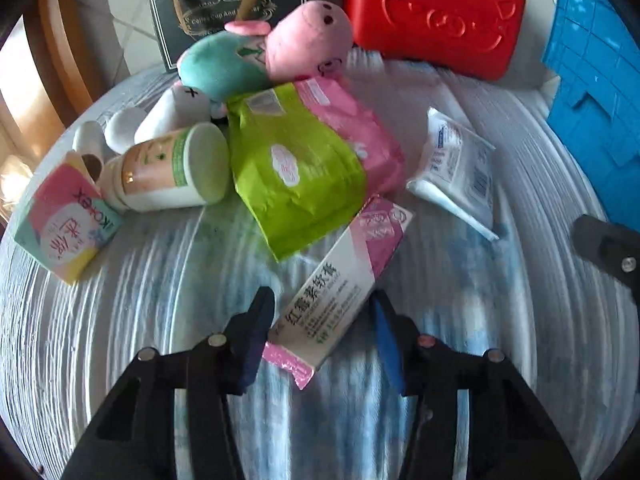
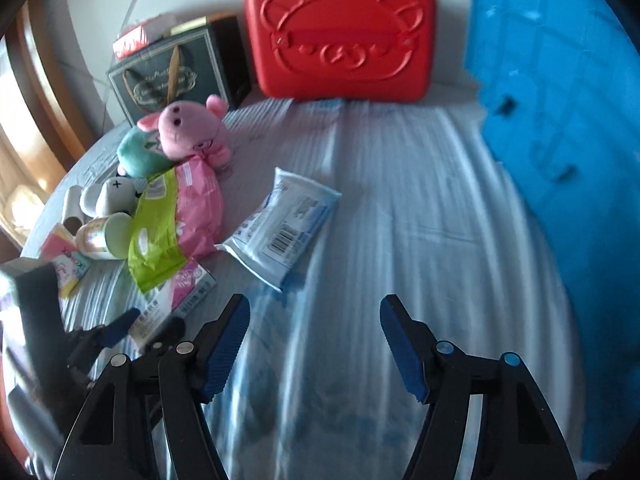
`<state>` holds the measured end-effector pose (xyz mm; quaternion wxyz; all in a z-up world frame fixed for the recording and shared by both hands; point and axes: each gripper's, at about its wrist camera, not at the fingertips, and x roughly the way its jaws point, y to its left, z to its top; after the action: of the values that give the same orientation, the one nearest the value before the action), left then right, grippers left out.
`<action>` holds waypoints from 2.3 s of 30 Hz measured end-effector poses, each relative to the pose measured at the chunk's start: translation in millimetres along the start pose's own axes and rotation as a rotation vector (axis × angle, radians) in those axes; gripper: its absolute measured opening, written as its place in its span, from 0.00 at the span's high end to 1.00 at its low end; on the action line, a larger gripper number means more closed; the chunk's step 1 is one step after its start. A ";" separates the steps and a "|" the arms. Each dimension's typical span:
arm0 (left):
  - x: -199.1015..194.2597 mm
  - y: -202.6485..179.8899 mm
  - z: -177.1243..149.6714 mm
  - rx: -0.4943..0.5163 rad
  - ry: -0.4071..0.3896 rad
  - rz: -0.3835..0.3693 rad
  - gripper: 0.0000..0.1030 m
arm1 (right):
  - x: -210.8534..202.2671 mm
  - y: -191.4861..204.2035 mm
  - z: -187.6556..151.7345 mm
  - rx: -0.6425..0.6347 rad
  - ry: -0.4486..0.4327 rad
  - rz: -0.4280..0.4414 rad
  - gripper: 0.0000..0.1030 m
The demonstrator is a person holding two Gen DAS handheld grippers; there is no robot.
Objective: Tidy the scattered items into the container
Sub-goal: 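Grasp the white wet-wipes pack with the right tool while the left tool grasps the pink ointment box, then lift the wipes pack with the right tool while the left tool carries the ointment box to the blue crate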
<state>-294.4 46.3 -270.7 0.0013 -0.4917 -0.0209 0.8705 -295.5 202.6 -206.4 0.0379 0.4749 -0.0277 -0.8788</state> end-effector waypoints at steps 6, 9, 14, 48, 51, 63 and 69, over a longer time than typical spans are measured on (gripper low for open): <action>12.8 0.6 7.3 -0.014 -0.016 0.015 0.53 | 46.7 17.9 23.3 -0.025 0.035 0.029 0.34; 16.8 -1.6 9.6 -0.008 -0.023 0.011 0.53 | 65.9 23.9 29.2 -0.019 0.053 0.051 0.34; 15.7 -0.5 15.9 -0.002 -0.027 0.001 0.53 | 91.3 32.2 31.8 -0.031 0.081 0.054 0.26; 39.3 -51.9 63.4 0.035 -0.003 -0.004 0.25 | 41.4 -77.5 3.6 0.171 0.071 -0.114 0.24; 39.3 -56.4 65.0 0.056 -0.022 -0.005 0.34 | 41.3 -75.2 -0.5 0.134 0.039 -0.129 0.35; -43.9 -71.9 34.9 0.104 -0.086 -0.039 0.73 | -3.5 -61.3 -14.2 0.056 -0.020 -0.044 0.52; -122.0 -70.2 28.6 0.070 -0.167 -0.006 0.73 | -78.3 -38.9 -13.7 -0.009 -0.114 0.000 0.52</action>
<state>-257.1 112.6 -148.8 0.0191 -0.4168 0.0081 0.9088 -242.8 248.4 -151.9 0.0385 0.4241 -0.0260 -0.9044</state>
